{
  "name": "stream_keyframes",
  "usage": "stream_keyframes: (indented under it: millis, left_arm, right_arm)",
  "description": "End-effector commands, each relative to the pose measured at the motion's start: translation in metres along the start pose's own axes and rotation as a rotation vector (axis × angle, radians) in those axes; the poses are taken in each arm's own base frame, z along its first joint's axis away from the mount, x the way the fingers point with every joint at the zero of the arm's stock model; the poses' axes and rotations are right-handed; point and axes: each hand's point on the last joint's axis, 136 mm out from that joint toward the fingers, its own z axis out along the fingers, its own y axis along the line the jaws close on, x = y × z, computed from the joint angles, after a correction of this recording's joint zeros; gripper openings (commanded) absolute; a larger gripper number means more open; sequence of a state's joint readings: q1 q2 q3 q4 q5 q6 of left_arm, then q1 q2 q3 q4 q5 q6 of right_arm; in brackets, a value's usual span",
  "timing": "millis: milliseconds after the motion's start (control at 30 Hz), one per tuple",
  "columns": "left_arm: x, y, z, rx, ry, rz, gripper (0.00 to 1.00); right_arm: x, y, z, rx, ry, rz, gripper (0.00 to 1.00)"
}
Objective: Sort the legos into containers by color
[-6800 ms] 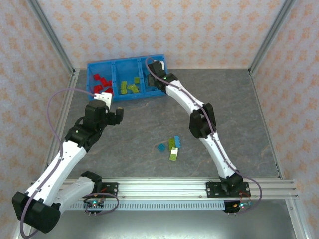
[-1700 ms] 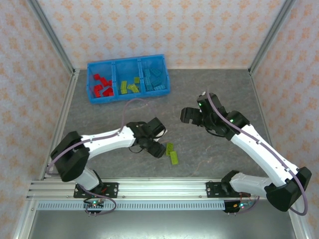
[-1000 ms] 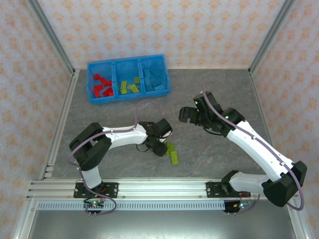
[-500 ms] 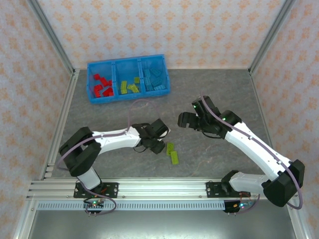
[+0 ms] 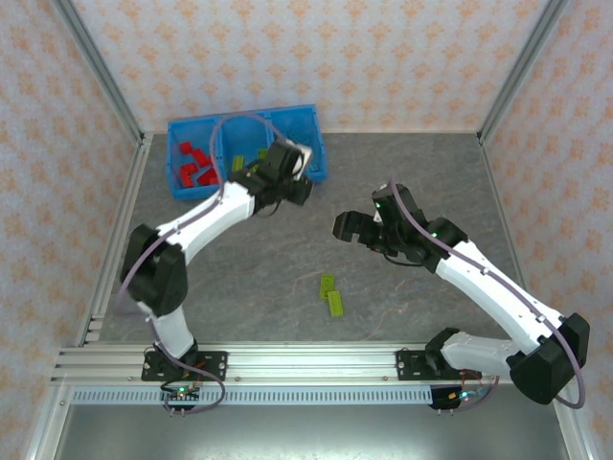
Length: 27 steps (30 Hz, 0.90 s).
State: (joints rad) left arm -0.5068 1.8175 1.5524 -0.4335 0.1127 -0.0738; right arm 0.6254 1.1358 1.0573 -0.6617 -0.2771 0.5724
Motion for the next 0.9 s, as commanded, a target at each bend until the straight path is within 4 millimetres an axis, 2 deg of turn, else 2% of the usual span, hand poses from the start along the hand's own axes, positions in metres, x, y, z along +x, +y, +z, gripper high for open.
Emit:
stream_keyframes:
  millis: [0,133,233,300,400,467,567,633,733,867]
  left_arm:
    - [-0.02,0.036,0.032,-0.112,0.035,0.041,0.31]
    - [-0.052,0.057,0.064,-0.149,0.045,0.049,0.36]
    - [-0.071,0.065,0.073,-0.154,0.051,0.048,0.45]
    - [-0.081,0.064,0.07,-0.147,0.039,0.051,0.48]
    - [-0.091,0.058,0.053,-0.118,0.007,0.04,0.49]
    - [-0.093,0.052,0.036,-0.078,-0.025,0.019,0.49]
    - [-0.091,0.04,-0.007,-0.014,-0.102,-0.025,0.49]
    - [-0.088,0.029,-0.055,0.042,-0.189,-0.057,0.48]
    - [-0.061,0.011,-0.115,0.094,-0.267,-0.045,0.49]
    - [-0.011,-0.003,-0.174,0.094,-0.286,0.076,0.49]
  right_arm:
    - [-0.004,-0.007,-0.005,0.018,-0.038,0.032,0.98]
    - [-0.003,-0.011,-0.013,0.02,-0.065,0.04,0.98]
    - [-0.004,-0.014,-0.02,0.025,-0.086,0.041,0.99]
    - [-0.004,-0.016,-0.021,0.035,-0.089,0.041,0.99]
    - [-0.003,-0.021,-0.019,0.054,-0.089,0.045,0.98]
    - [-0.002,-0.023,-0.017,0.062,-0.088,0.051,0.98]
    - [0.002,-0.027,-0.008,0.075,-0.071,0.065,0.97]
    - [0.008,-0.032,0.001,0.106,-0.049,0.075,0.96]
    - [0.025,-0.033,0.023,0.149,0.02,0.063,0.93]
    - [0.055,-0.023,0.059,0.189,0.136,0.023,0.91]
